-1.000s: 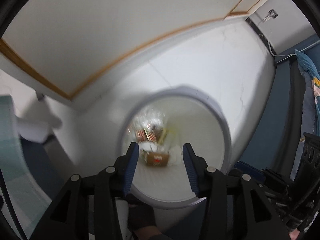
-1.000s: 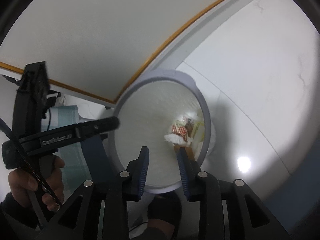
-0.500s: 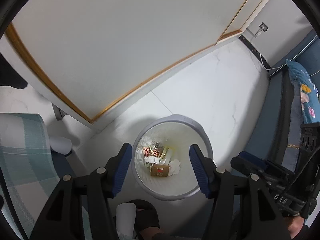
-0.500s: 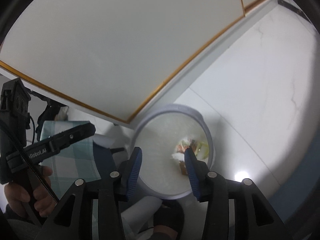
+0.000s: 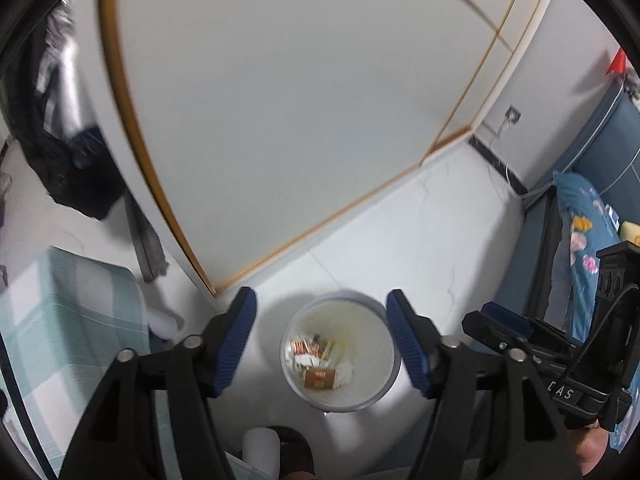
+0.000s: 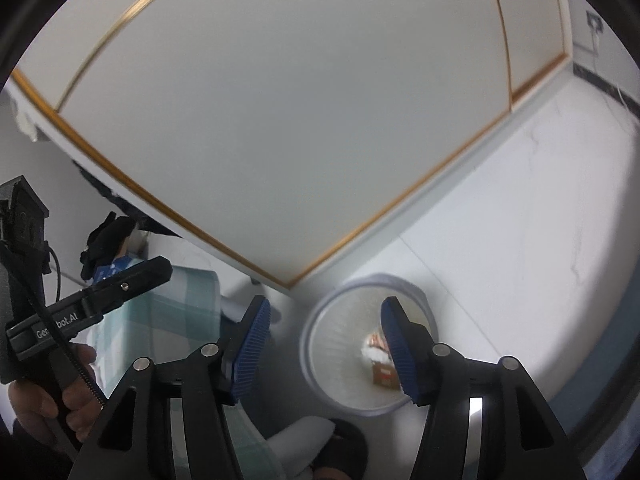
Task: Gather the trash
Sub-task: 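Move both open tools back toward the table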
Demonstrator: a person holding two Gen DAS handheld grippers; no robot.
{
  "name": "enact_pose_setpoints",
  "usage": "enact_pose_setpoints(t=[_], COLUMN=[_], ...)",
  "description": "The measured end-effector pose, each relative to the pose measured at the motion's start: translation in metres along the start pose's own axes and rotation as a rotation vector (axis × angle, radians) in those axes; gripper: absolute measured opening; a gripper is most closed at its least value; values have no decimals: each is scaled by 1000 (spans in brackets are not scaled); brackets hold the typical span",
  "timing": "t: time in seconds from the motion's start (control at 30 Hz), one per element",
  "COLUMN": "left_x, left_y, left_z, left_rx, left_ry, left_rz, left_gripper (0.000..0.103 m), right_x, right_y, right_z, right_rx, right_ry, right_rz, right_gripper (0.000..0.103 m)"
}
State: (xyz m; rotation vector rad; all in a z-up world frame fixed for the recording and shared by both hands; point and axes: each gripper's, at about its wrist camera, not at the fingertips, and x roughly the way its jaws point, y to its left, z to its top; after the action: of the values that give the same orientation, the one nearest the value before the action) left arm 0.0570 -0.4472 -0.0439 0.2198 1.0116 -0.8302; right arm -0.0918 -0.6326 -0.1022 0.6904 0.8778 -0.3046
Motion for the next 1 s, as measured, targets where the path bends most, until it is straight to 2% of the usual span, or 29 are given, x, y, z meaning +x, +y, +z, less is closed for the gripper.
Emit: enact_pose_setpoints(t=[0.2, 0.33, 0.47, 0.77, 0.83, 1.0], left_x=[-40, -73, -101, -168, -184, -215], left_y=[13, 29, 46, 87, 98, 129], left_z=[0, -6, -14, -34, -41, -59], left_rx=[-18, -55, -79, -143, -169, -249], left_ry=[-92, -177, -235, -355, -384, -438], left_rz=[8, 21, 52, 156, 193, 256], left_gripper=[67, 75, 75, 77, 84, 84], right_x=[-33, -46, -67, -108, -112, -123], right_y=[33, 52, 79, 162, 178, 224], right_z=[7, 12, 14, 1, -4, -18], right_rx=[-72, -101, -136, -286, -322, -398], right_ry=[-63, -90, -136, -208, -220, -236], right_rz=[2, 14, 43, 114, 126, 178], right_gripper=[61, 64, 67, 77, 78, 81])
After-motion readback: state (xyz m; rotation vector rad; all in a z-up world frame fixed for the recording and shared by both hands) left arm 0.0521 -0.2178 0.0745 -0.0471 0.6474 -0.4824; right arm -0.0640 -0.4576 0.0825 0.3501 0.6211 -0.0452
